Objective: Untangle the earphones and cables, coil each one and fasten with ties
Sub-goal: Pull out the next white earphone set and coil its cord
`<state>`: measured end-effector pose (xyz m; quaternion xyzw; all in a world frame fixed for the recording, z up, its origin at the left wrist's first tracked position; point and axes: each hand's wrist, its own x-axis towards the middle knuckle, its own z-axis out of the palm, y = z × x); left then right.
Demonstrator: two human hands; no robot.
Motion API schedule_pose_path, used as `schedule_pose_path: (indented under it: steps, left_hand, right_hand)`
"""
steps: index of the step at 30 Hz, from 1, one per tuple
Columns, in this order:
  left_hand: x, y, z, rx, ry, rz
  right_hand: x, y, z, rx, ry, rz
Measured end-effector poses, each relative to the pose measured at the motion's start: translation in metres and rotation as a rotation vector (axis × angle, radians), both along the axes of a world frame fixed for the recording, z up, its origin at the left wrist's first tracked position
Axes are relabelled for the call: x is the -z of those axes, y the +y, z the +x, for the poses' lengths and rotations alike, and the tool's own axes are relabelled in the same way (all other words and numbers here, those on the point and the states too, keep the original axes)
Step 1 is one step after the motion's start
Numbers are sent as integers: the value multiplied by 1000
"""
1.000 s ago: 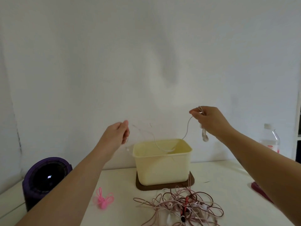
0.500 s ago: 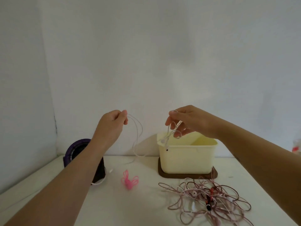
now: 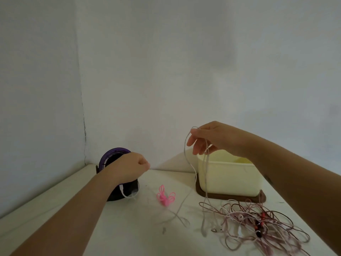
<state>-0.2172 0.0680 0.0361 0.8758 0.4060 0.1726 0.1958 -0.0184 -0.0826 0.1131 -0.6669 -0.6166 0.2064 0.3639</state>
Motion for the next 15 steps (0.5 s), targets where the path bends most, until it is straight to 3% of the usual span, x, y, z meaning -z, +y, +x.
schedule_pose_path:
  steps: [3,6,8,11,15]
  left_hand:
    - [-3,-12,10,33,-171,128]
    - [-18,-34,20,135,-524,169]
    - [-26,-47,26,292,-618,44]
    - [-27,-59,34,488,-617,-272]
    - [-17,-53,38,512,-714,-485]
  right_hand:
    - [0,0,-4,-37,93,-15]
    - [-1,0,-9,-81,120,-43]
    - [-2,-2,-13,-143,133,-63]
    - [-3,-5,-15,-202,163,-72]
    - [-1,-8,-10,-190,154,-67]
